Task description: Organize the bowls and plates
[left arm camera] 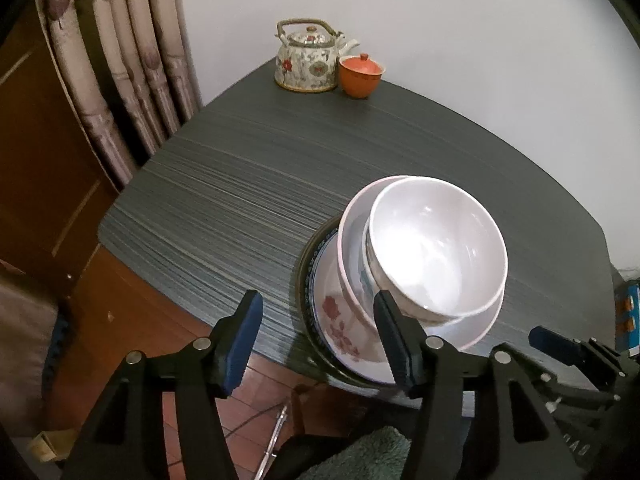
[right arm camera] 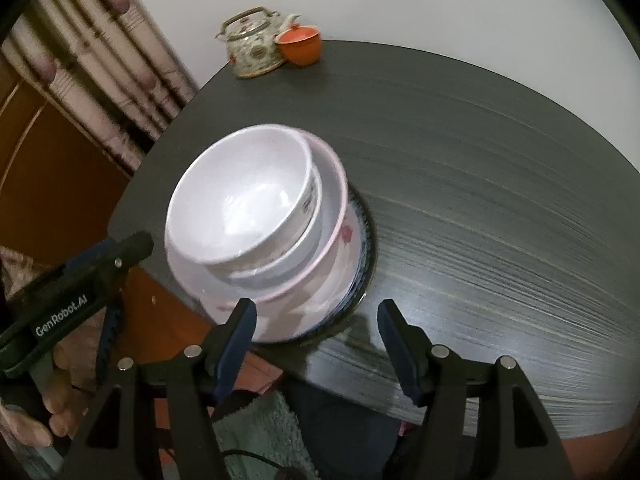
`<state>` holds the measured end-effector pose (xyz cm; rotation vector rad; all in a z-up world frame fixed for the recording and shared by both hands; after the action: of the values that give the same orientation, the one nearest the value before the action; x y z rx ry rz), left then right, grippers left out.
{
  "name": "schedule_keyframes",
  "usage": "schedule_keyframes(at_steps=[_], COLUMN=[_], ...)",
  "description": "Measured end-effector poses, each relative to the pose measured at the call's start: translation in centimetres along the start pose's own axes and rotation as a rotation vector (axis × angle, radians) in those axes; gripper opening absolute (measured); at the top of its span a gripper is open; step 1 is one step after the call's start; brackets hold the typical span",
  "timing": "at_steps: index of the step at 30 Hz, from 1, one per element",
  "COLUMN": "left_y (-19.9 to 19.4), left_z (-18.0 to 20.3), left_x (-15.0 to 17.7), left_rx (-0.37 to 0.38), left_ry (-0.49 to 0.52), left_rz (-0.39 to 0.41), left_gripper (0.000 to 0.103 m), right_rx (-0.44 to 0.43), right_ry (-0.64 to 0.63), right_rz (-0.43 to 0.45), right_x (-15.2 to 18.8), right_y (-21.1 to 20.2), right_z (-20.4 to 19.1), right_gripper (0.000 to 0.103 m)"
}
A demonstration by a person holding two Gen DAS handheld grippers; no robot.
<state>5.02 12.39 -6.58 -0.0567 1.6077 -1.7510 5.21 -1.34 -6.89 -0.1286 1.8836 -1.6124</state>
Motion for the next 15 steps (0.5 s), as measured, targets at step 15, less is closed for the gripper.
schedule_keyframes(at_steps=[15], left_y=[-1.7], left_z=[2.3], left_x=[2.1], left_rx=[-0.036], left_ry=[0.076], left_rz=[0.103], left_gripper=[0.08], right_rx=[0.019], right_ry=[-0.077], right_rz=[0.002], right_x=[1.9], right_y=[0.9], right_z=[-1.0], right_gripper=[0.08])
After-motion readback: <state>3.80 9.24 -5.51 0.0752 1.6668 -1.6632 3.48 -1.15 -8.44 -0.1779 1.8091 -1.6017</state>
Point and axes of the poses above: each gripper's, at about its wrist camera, not at the fingertips, and y roughly the way its jaws point, z to its right, x to its underside, the point moved 5 cm from there along y, roughly the way its jaws point, and after that the axes turned 15 degrees about -y, right-handed, at the moved point
